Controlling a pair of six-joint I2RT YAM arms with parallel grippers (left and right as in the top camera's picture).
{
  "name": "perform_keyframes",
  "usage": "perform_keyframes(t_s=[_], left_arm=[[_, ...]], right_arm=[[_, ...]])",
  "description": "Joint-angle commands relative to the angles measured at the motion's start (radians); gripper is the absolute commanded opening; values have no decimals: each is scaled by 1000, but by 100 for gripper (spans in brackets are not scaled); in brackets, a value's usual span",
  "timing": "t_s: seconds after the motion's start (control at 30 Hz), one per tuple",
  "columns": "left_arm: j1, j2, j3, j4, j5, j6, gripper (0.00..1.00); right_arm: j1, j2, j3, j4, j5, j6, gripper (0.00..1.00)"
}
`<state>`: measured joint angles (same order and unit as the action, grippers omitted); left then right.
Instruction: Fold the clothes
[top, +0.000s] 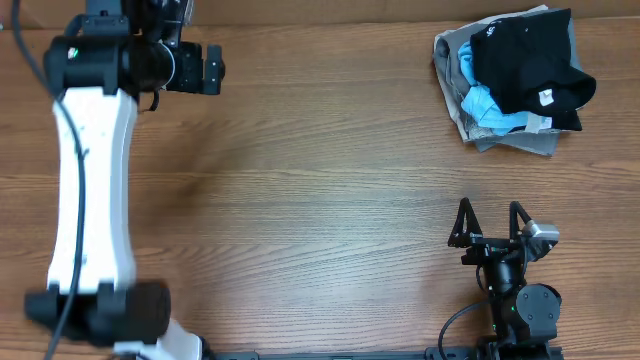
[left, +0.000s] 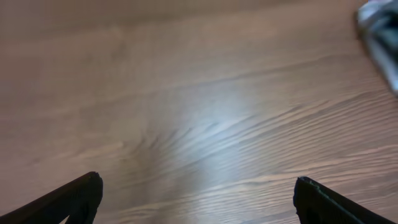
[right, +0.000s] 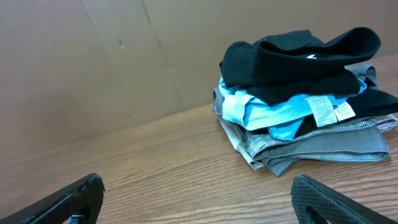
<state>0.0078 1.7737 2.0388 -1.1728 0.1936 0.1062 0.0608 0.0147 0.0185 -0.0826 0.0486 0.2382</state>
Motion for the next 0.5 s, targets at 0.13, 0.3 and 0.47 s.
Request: perform_keyframes(t_s=[0.13,0.3,0.47], left_arm=[[-18,-394,-160,228,-72,36,100],[-15,-629,-529,576,-70,36,100],[-14,-864,-924,827,-71,35,100]], right_arm=[[6,-12,-11,5,-6,-3,100],[6,-12,-11,5,-6,-2,100],[6,-12,-11,5,-6,-2,100]])
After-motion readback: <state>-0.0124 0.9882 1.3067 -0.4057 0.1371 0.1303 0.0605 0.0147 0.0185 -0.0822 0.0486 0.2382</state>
